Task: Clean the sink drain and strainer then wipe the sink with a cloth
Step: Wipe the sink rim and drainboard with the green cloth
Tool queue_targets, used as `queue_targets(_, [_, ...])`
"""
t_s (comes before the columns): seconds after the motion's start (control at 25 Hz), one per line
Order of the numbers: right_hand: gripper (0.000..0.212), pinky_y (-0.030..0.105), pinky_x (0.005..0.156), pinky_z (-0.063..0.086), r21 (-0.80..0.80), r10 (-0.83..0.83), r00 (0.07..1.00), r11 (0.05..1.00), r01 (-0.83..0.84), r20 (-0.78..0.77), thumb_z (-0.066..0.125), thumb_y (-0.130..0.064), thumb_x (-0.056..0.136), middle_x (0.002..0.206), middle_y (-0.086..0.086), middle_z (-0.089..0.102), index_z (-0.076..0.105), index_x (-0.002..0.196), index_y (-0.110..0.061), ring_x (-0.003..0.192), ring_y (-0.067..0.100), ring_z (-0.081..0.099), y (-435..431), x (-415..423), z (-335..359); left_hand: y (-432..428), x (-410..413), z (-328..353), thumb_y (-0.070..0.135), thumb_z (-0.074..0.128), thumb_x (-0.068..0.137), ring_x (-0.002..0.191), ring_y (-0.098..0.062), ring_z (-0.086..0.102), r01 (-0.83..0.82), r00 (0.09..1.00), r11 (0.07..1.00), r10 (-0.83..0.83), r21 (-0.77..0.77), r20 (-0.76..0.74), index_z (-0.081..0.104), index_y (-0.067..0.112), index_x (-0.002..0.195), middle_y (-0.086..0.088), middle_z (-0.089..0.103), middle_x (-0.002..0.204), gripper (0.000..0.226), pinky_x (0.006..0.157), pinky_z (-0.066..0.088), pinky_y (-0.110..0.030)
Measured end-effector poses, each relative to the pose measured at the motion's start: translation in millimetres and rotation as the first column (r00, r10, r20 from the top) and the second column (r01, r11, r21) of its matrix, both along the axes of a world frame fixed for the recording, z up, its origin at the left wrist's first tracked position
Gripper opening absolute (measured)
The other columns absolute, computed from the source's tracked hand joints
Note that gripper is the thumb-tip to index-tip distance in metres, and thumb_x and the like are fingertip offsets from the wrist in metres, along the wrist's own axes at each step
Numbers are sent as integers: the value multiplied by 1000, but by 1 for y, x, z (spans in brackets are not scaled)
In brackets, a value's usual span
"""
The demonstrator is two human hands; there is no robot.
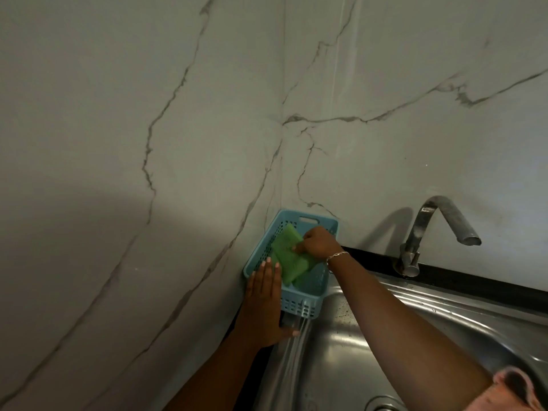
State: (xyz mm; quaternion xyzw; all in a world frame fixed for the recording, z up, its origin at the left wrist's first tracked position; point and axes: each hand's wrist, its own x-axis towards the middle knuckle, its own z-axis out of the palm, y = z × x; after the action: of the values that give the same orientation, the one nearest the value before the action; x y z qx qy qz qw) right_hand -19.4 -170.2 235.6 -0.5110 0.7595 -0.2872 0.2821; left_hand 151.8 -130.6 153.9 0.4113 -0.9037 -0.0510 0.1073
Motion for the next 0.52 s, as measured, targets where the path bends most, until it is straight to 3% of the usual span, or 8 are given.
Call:
queue_targets(0.16, [25, 32, 65, 44, -184, -126, 919, 961, 206, 373, 71, -6, 75, 70, 11, 57, 52, 59, -12, 69, 21, 55, 60, -22, 21, 2, 1, 5, 69, 61, 65, 143, -29, -20, 12, 999, 1000, -11, -16, 33, -28, 22, 131, -15, -23, 154, 120, 111, -19, -36])
queue_targets(0.28, [19, 29, 63, 38, -273, -162, 944, 931, 243, 287, 68, -7, 77, 66, 9, 57, 57, 63, -11, 64, 20, 52, 117, -45, 21, 2, 1, 8, 67, 61, 67, 144, -29, -18, 18, 997, 1000, -18, 4, 72, -26, 21, 132, -16, -20, 154, 118, 116, -13, -39])
queue_targets(0.36, [13, 29, 62, 38, -246, -174, 967, 944, 218, 188, 68, -10, 79, 70, 7, 60, 60, 69, -13, 68, 21, 55, 155, -60, 11, 1, 2, 7, 69, 56, 70, 144, -29, -16, 3, 997, 1000, -4, 9, 75, -24, 19, 134, -16, -18, 155, 114, 117, -12, -39])
queue_targets(0.44, [7, 30, 65, 43, -169, -206, 971, 960, 225, 120, 68, -11, 80, 75, 8, 65, 63, 75, -13, 73, 24, 61, 188, -72, -11, 1, 2, 8, 76, 30, 74, 145, -30, -11, -14, 997, 1000, 15, -21, 72, -13, 14, 142, -16, -12, 156, 102, 117, -10, -39])
queue_targets(0.52, [5, 33, 70, 47, -67, -248, 963, 964, 256, 106, 69, -10, 79, 76, 10, 67, 65, 75, -11, 75, 26, 63, 214, -80, -36, 5, -2, 12, 83, 3, 64, 145, -33, 11, -42, 997, 999, 42, -10, -61, 14, 4, 145, -20, 12, 155, 114, 118, -2, -42])
